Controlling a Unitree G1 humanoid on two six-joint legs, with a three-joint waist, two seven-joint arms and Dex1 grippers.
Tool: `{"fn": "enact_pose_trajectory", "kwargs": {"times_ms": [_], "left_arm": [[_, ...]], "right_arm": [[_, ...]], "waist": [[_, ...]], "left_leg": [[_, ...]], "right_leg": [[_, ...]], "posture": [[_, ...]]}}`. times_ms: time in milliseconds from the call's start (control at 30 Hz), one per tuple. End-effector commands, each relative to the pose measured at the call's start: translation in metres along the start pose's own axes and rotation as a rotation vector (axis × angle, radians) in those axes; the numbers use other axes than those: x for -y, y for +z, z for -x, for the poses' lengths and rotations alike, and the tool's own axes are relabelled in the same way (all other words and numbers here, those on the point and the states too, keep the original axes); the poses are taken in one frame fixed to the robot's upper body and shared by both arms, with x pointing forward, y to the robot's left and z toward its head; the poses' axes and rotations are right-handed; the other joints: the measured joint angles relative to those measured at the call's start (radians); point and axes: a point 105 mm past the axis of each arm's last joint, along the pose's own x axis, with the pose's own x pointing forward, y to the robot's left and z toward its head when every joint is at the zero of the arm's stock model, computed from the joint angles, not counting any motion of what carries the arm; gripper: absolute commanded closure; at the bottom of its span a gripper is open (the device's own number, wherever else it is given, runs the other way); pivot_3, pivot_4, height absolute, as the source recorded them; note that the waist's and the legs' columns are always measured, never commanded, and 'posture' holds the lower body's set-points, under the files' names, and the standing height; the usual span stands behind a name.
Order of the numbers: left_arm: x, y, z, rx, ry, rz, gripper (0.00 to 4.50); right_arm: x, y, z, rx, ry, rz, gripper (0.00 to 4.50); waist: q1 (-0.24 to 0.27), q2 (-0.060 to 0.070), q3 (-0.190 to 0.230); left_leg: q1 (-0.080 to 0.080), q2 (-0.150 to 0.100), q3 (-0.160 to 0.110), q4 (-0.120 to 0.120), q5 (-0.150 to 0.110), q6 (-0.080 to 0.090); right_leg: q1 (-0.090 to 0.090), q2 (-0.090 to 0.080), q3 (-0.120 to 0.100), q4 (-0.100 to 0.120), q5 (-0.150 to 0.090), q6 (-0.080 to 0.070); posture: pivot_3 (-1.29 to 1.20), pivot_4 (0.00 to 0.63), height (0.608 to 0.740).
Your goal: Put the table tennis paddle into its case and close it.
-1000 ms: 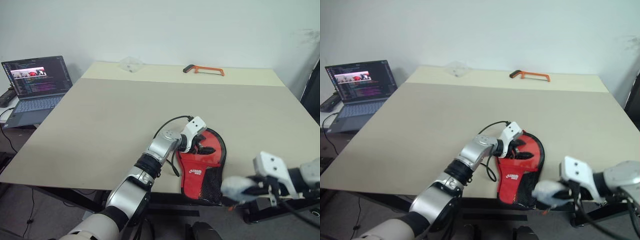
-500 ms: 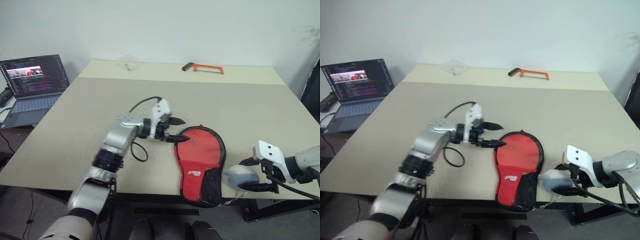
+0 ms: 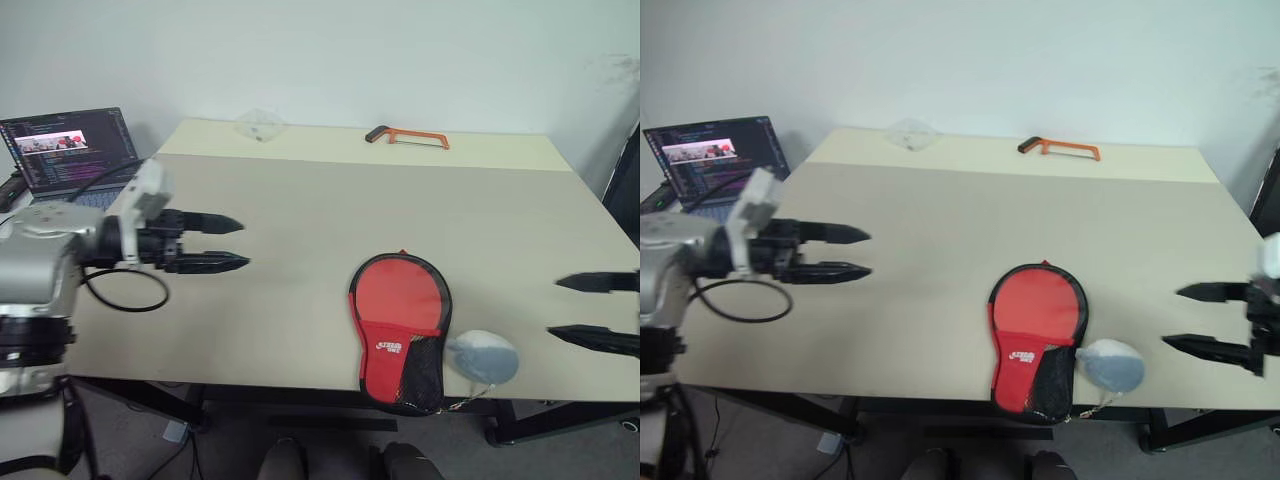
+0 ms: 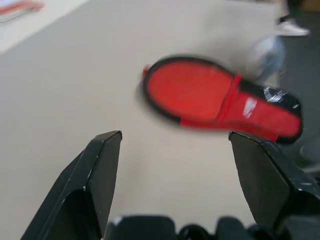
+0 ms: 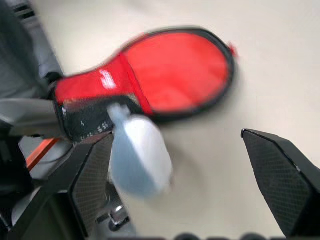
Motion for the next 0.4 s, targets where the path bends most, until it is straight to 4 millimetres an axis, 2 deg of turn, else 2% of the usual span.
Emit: {"fn": "enact_pose_trajectory", "kwargs": {"times_ms": [33, 133, 267, 400], "left_arm": [[-0.013, 0.006, 0.027, -0.01, 0.113, -0.034, 0.76], [-0.016, -0.002, 0.036, -0.058, 0.158, -0.038, 0.76], [-0.01, -0.013, 0.033, -0.077, 0.172, -0.018, 0.76], [-0.004, -0.017, 0.037, -0.077, 0.2, 0.009, 0.76]], "right_arm": [[-0.008, 0.007, 0.005, -0.014, -0.003, 0.052, 0.03], [-0.011, 0.007, 0.003, -0.026, 0.031, 0.054, 0.03], [-0.011, 0.008, -0.007, -0.033, 0.069, 0.056, 0.03], [-0.011, 0.018, -0.015, -0.01, 0.106, 0.086, 0.03]], "waist": [[0.0, 0.0, 0.0], [-0.001, 0.0, 0.0], [-0.001, -0.001, 0.001], [-0.001, -0.003, 0.002]], "left_leg": [[0.001, 0.0, 0.0, 0.0, 0.0, 0.0], [0.002, 0.001, 0.003, 0.002, 0.0, 0.0], [0.006, 0.001, 0.008, 0.003, -0.001, -0.002], [0.005, 0.002, 0.009, 0.002, 0.0, -0.001]], "right_leg": [[0.0, 0.0, 0.0, 0.0, 0.0, -0.002], [0.0, -0.001, 0.001, 0.001, 0.002, -0.003], [-0.001, -0.008, 0.002, -0.001, 0.002, -0.003], [-0.001, -0.009, 0.002, -0.002, 0.002, -0.002]], "posture": [[0.0, 0.15, 0.74], [0.0, 0.15, 0.74], [0.0, 0.15, 0.74], [0.0, 0.15, 0.74]]}}
